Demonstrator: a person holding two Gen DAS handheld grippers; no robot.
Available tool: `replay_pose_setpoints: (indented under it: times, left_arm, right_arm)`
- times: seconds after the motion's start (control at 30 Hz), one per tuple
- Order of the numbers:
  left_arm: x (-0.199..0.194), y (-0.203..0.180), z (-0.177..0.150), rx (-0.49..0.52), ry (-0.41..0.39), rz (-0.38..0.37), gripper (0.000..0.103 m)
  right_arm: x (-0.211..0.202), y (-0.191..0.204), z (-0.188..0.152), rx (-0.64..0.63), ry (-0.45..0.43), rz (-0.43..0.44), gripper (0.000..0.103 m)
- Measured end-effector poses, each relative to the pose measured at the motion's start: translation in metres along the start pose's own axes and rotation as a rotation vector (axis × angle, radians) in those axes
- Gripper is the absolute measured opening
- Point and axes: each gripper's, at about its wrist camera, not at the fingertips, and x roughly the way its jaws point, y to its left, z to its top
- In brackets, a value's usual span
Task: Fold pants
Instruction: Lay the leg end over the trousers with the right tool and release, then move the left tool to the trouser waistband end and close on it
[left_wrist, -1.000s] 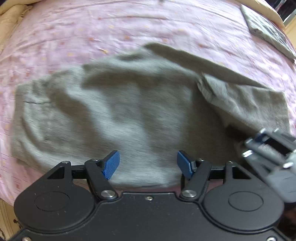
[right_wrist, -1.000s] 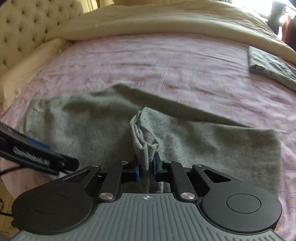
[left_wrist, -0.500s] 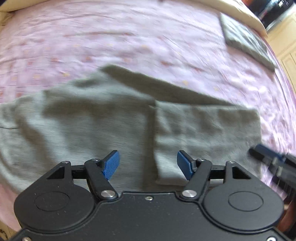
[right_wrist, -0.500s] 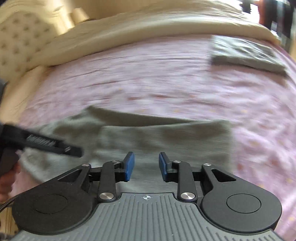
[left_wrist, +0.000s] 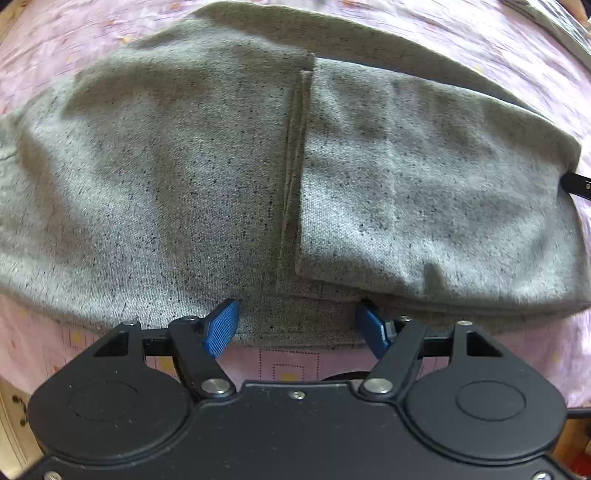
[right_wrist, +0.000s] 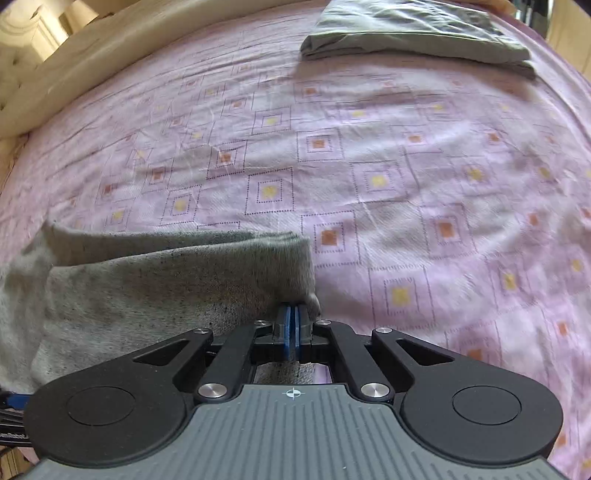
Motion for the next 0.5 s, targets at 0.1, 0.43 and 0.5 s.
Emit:
replay_pose_setpoints:
  times: [0.1,0.43,0.5]
  left_arm:
    - [-0.005,-0.003,-0.001,-0.018,-0.006,0.007,0.071]
    - [-0.033,0.042,-0.025,-0.114,-0.04,0.031,0.071]
    - [-0.038,0.056,-0.029,-0.14,-0.048,0.036,0.071]
  right_arm:
    - [-0.011,0.006,0.001,-0.053,-0.021,-0.011,0.003]
    - [-0.04,0.015,-0.078,-0.125,0.049,0.052,0.005]
    - [-0.045,0.016,-0.092,-0.112,0.022,0.044,0.005]
